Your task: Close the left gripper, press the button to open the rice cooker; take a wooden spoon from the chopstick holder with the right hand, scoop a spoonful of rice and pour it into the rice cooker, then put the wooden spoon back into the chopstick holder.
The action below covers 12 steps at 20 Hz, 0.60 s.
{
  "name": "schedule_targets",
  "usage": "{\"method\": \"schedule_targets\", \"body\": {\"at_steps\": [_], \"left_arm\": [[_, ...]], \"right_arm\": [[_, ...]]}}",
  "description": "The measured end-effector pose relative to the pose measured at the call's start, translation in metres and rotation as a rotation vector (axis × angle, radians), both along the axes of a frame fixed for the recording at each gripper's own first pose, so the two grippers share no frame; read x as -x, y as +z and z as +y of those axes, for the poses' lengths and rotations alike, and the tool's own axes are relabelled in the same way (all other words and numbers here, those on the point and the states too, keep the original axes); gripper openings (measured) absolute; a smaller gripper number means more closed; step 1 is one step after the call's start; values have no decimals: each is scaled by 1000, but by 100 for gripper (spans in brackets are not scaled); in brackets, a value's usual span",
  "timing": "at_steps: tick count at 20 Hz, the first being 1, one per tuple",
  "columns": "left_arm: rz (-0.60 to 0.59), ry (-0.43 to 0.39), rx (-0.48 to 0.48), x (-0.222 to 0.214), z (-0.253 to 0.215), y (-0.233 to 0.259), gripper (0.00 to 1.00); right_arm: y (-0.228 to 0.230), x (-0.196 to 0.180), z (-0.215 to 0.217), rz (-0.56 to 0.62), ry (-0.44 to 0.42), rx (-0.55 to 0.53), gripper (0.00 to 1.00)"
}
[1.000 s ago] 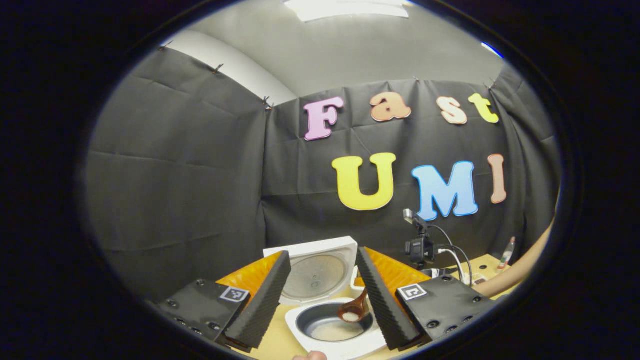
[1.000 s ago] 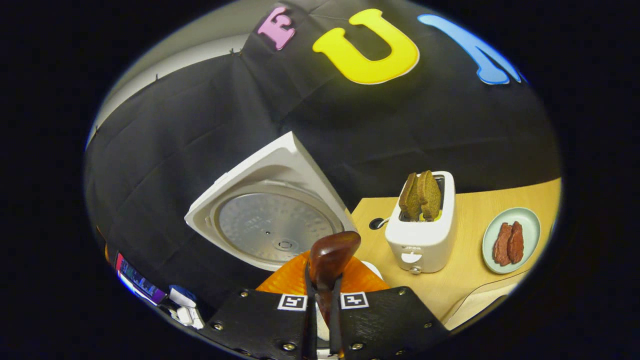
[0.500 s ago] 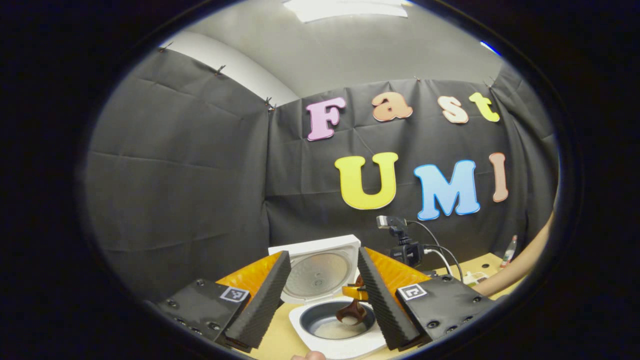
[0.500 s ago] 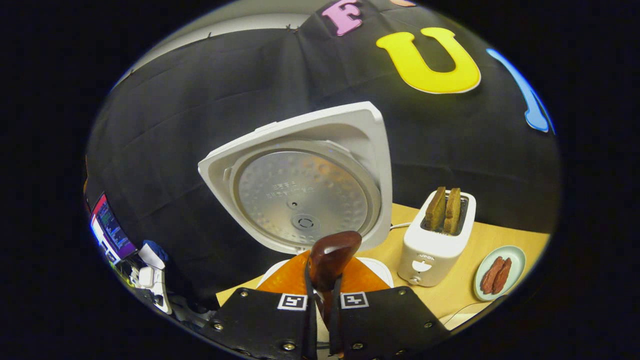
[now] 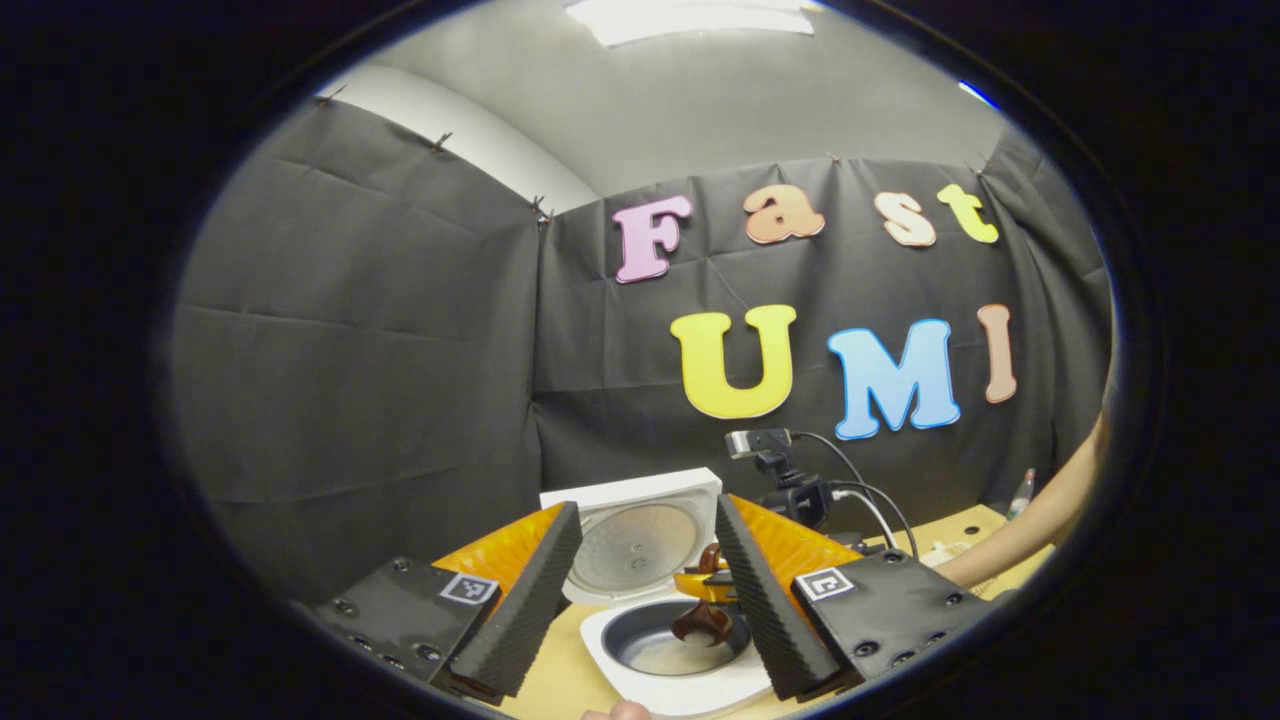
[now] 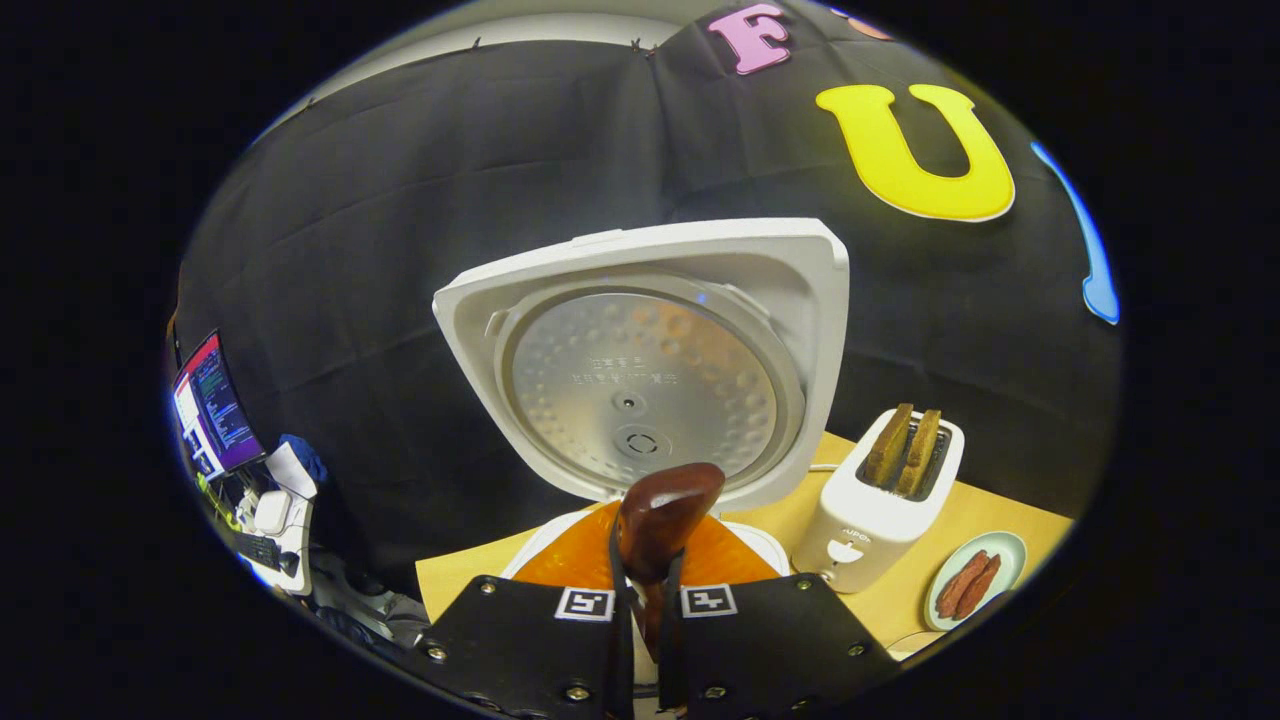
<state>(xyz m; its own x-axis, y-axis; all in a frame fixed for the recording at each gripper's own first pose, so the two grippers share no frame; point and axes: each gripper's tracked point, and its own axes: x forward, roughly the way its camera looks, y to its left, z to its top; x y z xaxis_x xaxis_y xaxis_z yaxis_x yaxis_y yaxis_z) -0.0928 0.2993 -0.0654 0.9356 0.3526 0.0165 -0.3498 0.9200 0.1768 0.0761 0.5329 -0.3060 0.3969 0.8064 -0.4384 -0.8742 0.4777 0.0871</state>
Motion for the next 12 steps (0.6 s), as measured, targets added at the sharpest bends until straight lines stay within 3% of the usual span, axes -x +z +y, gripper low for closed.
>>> {"method": "schedule_targets", "body": {"at_steps": [5,9,12], "left_arm": [[-14,0,18,4,-1,0,97],[-18,-6,24,-2,-3,1,97],[-32,-16,20,-1,-10,3,97]], "right_arm": [[7,6,4,-118,52,46,10],[11,17,7,-138,84,50,10],[13,15,7,-235,112,102,10]]}}
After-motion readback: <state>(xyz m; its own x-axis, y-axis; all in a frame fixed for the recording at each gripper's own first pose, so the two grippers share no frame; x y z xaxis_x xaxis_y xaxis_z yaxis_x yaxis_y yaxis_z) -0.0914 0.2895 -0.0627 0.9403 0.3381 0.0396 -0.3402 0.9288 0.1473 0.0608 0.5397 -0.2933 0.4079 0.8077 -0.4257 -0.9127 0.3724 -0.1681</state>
